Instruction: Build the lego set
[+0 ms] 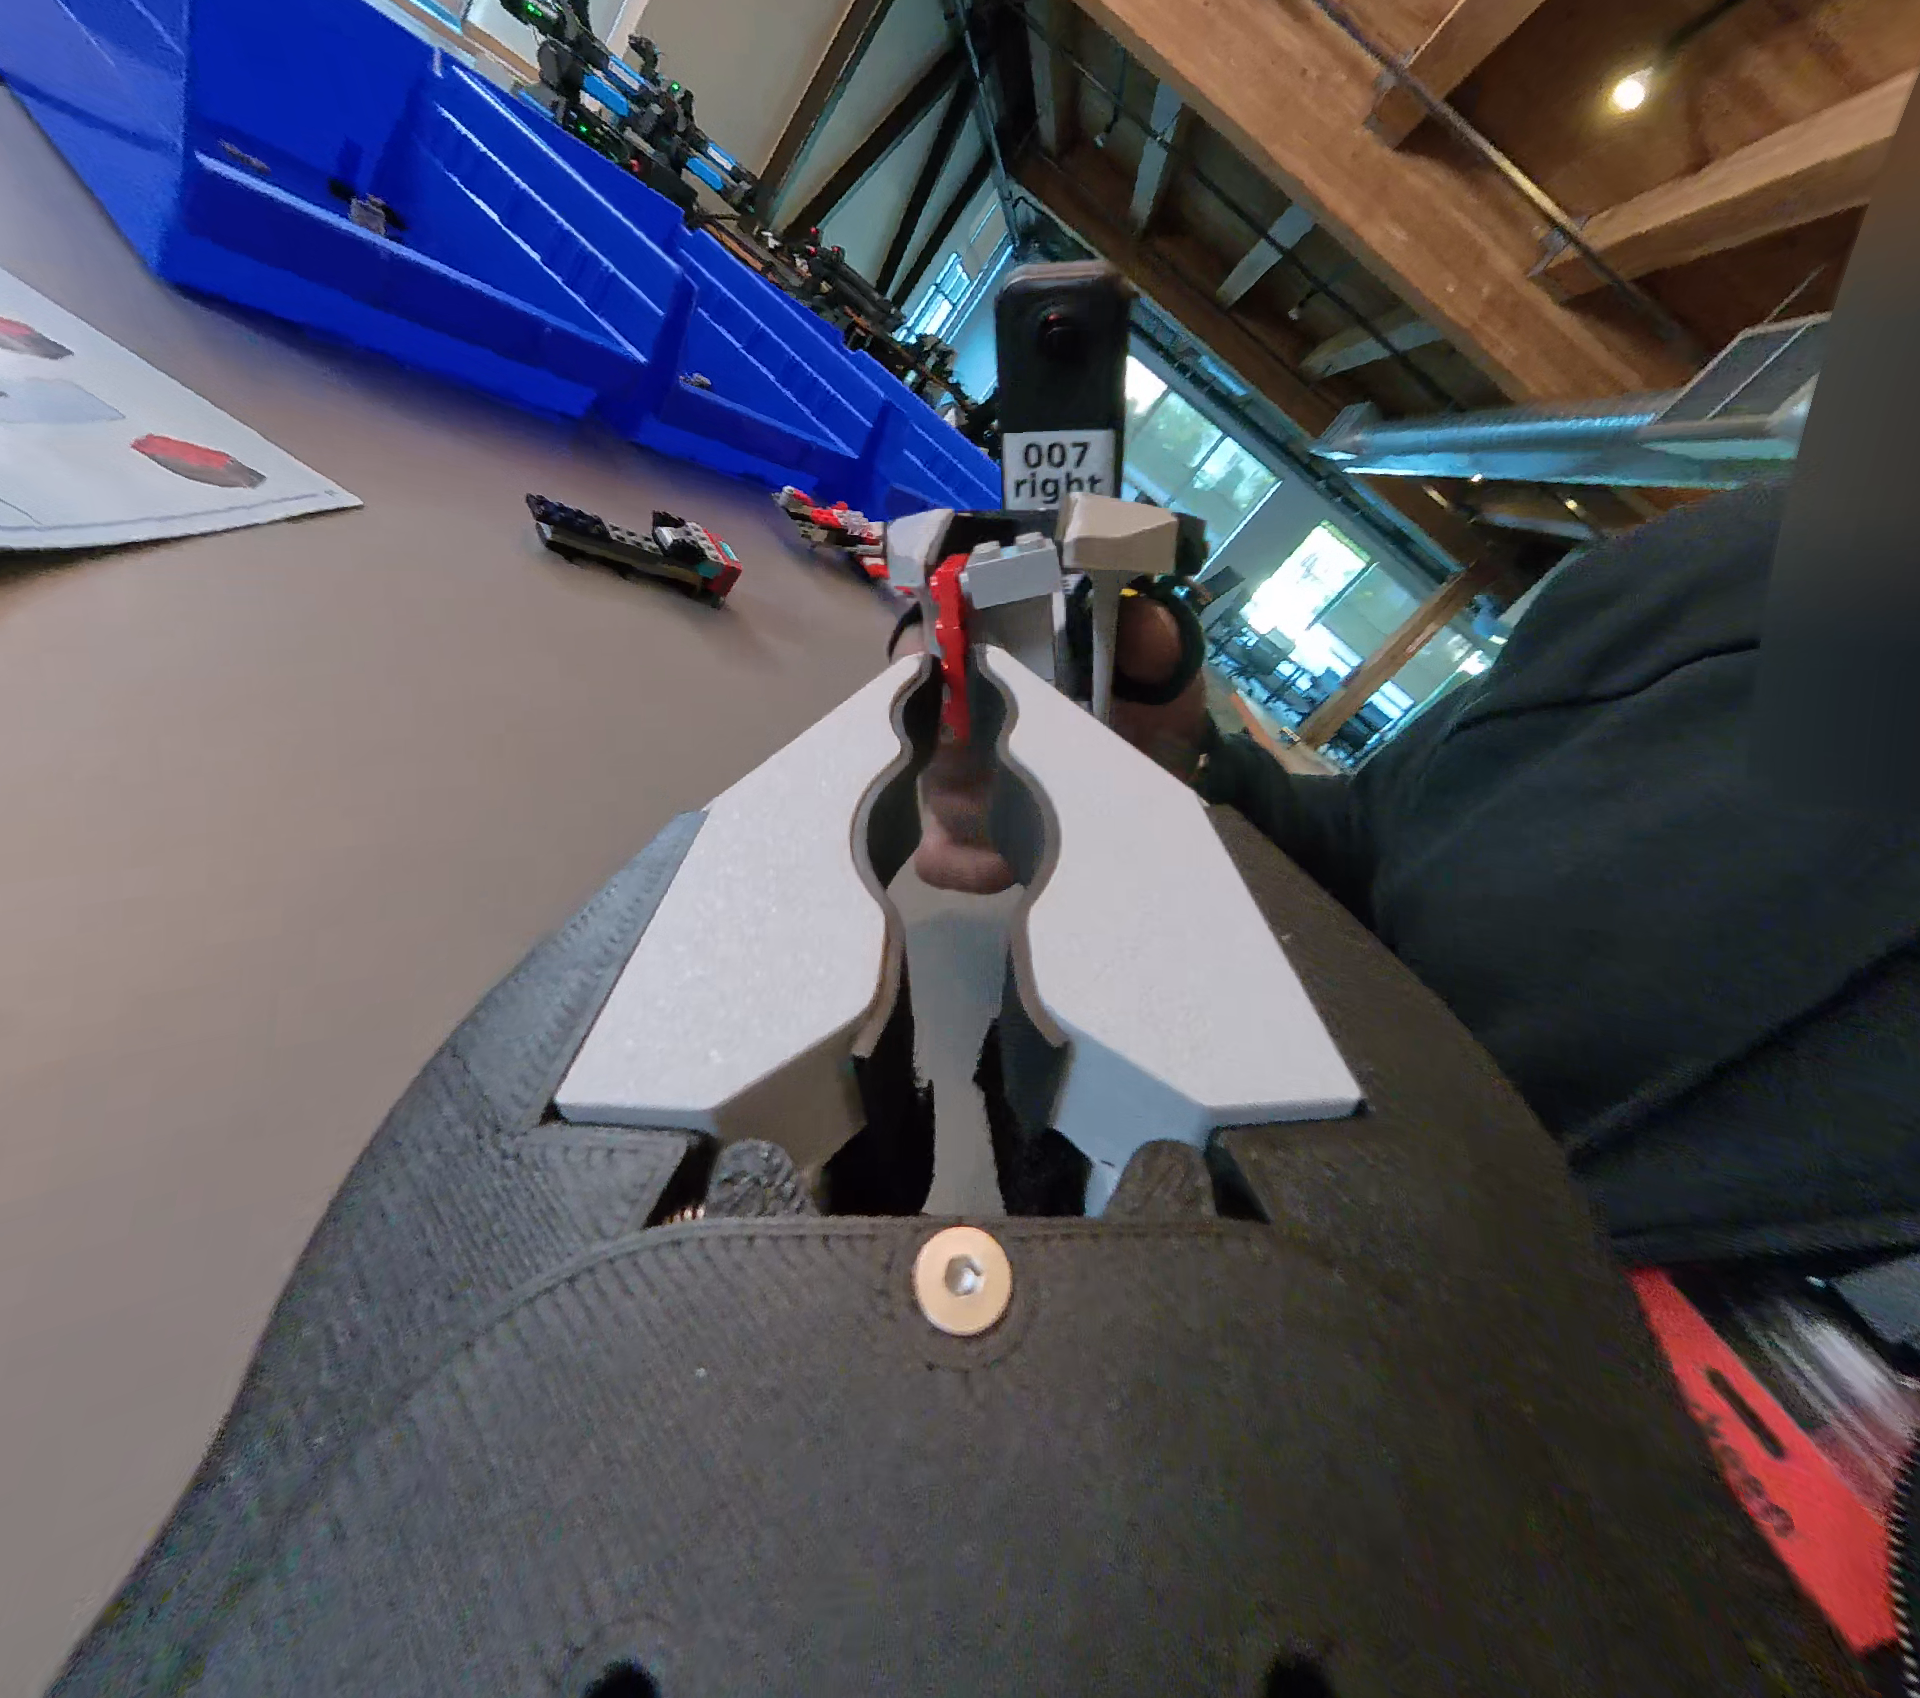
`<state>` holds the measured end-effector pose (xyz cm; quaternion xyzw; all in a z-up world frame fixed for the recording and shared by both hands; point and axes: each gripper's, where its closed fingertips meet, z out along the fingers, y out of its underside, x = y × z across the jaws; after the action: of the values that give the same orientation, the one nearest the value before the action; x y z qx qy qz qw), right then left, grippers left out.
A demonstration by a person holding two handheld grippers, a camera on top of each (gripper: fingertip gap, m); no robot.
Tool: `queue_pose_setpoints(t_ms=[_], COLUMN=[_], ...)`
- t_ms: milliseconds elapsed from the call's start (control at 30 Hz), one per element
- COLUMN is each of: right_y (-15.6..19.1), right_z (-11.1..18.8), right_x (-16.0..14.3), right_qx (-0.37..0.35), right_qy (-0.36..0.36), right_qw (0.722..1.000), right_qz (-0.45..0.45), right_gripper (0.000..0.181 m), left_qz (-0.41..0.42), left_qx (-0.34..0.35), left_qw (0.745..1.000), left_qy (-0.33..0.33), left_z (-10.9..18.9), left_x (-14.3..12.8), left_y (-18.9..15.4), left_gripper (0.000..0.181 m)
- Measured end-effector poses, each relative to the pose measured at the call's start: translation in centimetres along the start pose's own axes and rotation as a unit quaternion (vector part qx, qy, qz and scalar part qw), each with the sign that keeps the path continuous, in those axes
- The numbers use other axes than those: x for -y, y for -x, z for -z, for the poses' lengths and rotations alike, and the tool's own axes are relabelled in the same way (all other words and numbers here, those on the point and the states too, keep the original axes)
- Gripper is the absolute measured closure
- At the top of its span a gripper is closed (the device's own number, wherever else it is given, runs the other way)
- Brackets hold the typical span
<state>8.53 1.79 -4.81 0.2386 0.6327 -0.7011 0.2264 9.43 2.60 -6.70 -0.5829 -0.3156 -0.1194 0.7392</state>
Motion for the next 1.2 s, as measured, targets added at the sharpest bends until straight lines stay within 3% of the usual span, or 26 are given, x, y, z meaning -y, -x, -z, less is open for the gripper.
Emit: queue_pose_setpoints(t_ms=[233,633,1200], right_y=[-1.2,-0.7,-0.1], right_z=[-0.1,-0.2,0.0], right_x=[0.2,-0.1,0.9], right_qx=[0.02,0.013,-0.014], right_qy=[0.006,0.05,0.016], right_qw=[1.0,0.998,1.0], right_qz=[-0.022,0.03,0.018], right_gripper=[0.162,0.161,0.162], left_qz=[0.044,0.002,-0.034], left_qx=[-0.007,0.008,-0.005], left_qw=[0.999,1.0,0.998], left_qy=[-0.013,-0.012,-0.043], left_z=[-0.5,-0.2,0.0], left_x=[0.1,0.3,1.2], left_y=[0.9,0.7,-0.2], left_gripper=[0.172,0.177,0.177])
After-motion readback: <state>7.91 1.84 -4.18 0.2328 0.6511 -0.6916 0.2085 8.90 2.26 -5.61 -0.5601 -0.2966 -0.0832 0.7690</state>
